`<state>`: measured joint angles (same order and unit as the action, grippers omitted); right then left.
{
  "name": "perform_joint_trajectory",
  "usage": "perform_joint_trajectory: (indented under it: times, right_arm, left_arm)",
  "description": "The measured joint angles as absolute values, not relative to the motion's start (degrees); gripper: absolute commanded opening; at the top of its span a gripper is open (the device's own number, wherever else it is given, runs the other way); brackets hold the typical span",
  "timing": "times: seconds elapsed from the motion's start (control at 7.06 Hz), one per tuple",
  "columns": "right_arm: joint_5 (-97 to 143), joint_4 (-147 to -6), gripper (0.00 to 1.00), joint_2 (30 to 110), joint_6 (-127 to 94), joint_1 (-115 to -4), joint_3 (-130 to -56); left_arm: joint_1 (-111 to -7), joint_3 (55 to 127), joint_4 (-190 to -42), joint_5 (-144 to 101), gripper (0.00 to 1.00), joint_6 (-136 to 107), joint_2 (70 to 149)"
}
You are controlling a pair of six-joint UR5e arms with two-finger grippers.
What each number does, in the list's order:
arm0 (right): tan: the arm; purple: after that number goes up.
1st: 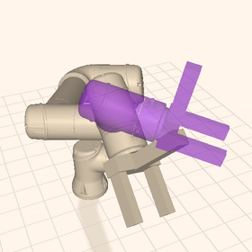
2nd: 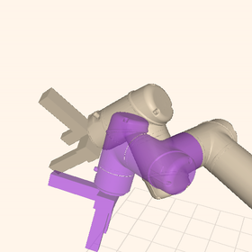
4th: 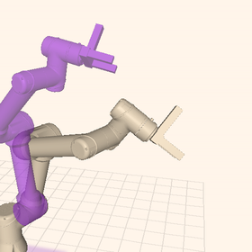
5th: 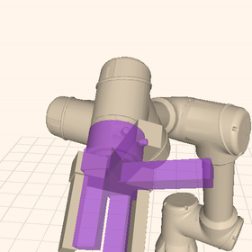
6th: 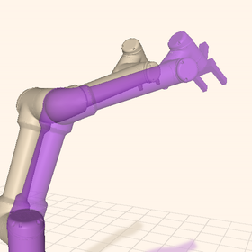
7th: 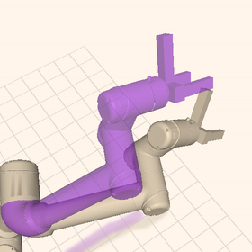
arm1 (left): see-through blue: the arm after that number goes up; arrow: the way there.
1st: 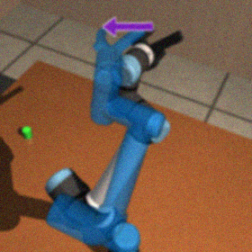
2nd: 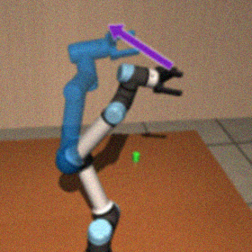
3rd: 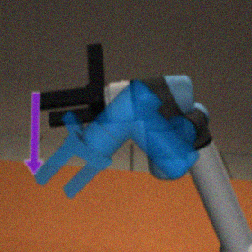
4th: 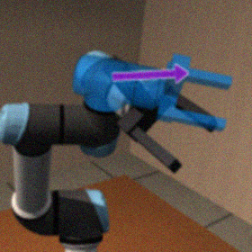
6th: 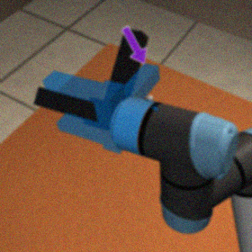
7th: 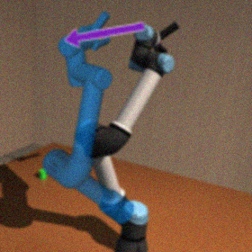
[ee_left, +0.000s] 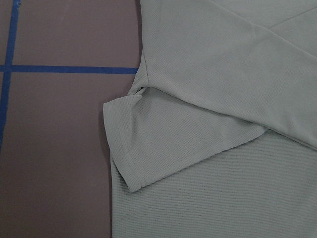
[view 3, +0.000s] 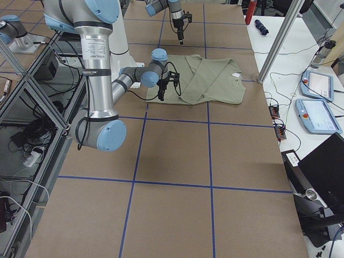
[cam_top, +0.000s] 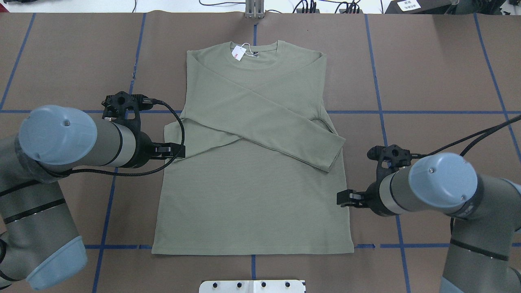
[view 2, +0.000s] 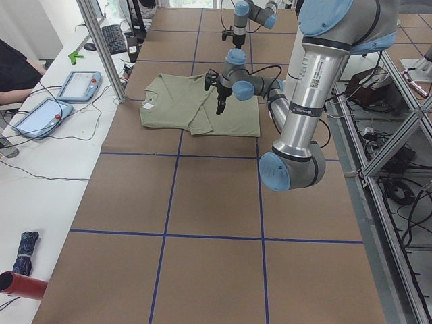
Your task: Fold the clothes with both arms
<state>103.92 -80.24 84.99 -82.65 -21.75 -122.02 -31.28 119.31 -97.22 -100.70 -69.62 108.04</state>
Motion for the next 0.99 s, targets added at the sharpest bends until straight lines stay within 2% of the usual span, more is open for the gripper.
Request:
perform_joint_trajectory:
  times: [0.57, 0.71, 0.85, 0.99]
  right_arm:
    - [100.5, -80.3, 0.99, 84.7, -86.5, -14.3, -118.6]
    - [100.7, -80.2, 0.96, 84.7, -86.6, -13.9, -117.9]
    - [100.9, -80.1, 0.9, 84.6, -86.6, -13.5, -117.3]
    - [101.2, -80.1, 0.74, 84.6, -86.5, -13.3, -117.1]
  left_arm:
    - [-31.1, 120.5, -97.3, -100.6, 1.0, -70.0, 107.9]
    - [-31.1, 120.6, -97.2, -100.6, 1.0, -70.2, 107.9]
    - [-31.1, 120.8, -97.2, -100.6, 1.0, -70.2, 107.9]
    - [-31.1, 121.0, -97.2, -100.6, 1.0, -70.2, 107.9]
